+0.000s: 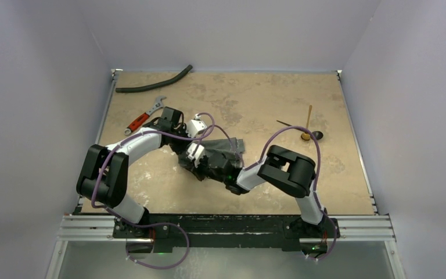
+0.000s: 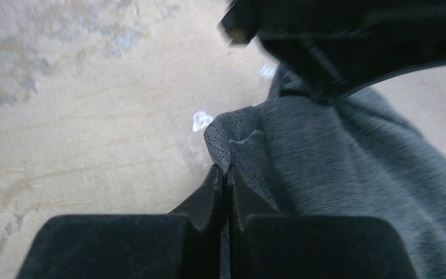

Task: Fold the napkin into a case and place the utensils inside
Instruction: Pick up the top corner of the smaller rectangle folded napkin from the center of the board, then grasp the top corner of the smaller rectangle folded napkin from the folded napkin.

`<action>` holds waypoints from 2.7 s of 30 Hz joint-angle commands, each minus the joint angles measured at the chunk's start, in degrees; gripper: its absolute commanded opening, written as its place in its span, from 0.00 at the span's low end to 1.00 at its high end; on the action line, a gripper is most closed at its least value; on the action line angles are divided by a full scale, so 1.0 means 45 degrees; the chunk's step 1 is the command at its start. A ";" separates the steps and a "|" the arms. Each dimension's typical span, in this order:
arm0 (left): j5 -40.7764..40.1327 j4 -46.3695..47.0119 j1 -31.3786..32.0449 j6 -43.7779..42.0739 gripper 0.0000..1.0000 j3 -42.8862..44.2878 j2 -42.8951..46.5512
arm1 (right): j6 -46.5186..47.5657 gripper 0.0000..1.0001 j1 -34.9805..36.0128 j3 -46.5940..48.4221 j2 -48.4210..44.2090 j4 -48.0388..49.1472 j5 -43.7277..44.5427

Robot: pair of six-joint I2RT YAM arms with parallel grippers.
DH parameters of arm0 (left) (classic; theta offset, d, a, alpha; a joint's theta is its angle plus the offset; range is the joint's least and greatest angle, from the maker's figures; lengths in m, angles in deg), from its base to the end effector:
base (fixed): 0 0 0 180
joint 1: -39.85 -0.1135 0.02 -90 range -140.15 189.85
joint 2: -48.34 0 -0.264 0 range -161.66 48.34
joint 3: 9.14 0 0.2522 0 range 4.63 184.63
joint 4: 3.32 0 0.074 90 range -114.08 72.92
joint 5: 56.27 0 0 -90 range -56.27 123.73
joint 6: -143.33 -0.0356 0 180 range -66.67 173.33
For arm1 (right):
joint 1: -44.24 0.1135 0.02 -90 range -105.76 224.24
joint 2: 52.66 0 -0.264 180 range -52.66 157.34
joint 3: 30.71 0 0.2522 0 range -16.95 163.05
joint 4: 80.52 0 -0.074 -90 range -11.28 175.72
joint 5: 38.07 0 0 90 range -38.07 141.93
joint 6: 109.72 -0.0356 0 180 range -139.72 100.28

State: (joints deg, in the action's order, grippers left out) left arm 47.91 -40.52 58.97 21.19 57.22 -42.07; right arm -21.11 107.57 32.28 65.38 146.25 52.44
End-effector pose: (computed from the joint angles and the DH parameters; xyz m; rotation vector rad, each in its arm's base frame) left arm 0.2847 -0.1079 0.1796 1.2022 2.3137 -0.2463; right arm 0.1785 0.3547 0.1240 -0.9136 1.5357 0.8206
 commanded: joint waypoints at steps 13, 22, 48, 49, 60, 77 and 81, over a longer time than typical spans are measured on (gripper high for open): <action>0.0667 -0.0575 -0.0048 -0.0068 0.00 0.0245 0.0173 | -0.2839 0.00 -0.2130 0.0905 -0.0426 -0.1302 -0.2022; 0.0963 -0.0688 -0.0048 0.0025 0.00 0.0362 0.0181 | -0.4512 0.00 -0.2802 0.1441 0.0016 -0.1702 -0.2024; 0.1037 -0.0477 -0.0232 0.0734 0.00 0.1162 0.0252 | -0.5555 0.00 -0.3610 0.2821 0.1048 -0.5395 -0.2494; 0.1138 -0.0541 -0.0242 0.0721 0.00 0.1148 0.0248 | -0.5549 0.00 -0.3610 0.2943 0.1105 -0.5621 -0.2462; 0.1318 -0.0521 -0.0240 0.0460 0.00 0.0582 0.0336 | -0.6029 0.00 -0.3569 0.5583 0.1677 -0.8278 -0.2933; -0.0026 0.0176 -0.0026 -0.2377 0.00 -0.0648 0.0238 | -0.6884 0.20 -0.3648 0.6493 0.1724 -0.8488 -0.4415; -0.0309 0.0657 0.0072 -0.2837 0.00 -0.0987 0.0142 | -0.7299 0.27 -0.3917 0.6549 0.2004 -0.8111 -0.5285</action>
State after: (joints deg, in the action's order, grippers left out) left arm 48.04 -38.34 58.71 12.10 55.15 -41.63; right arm -51.68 90.90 60.04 72.52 109.46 33.62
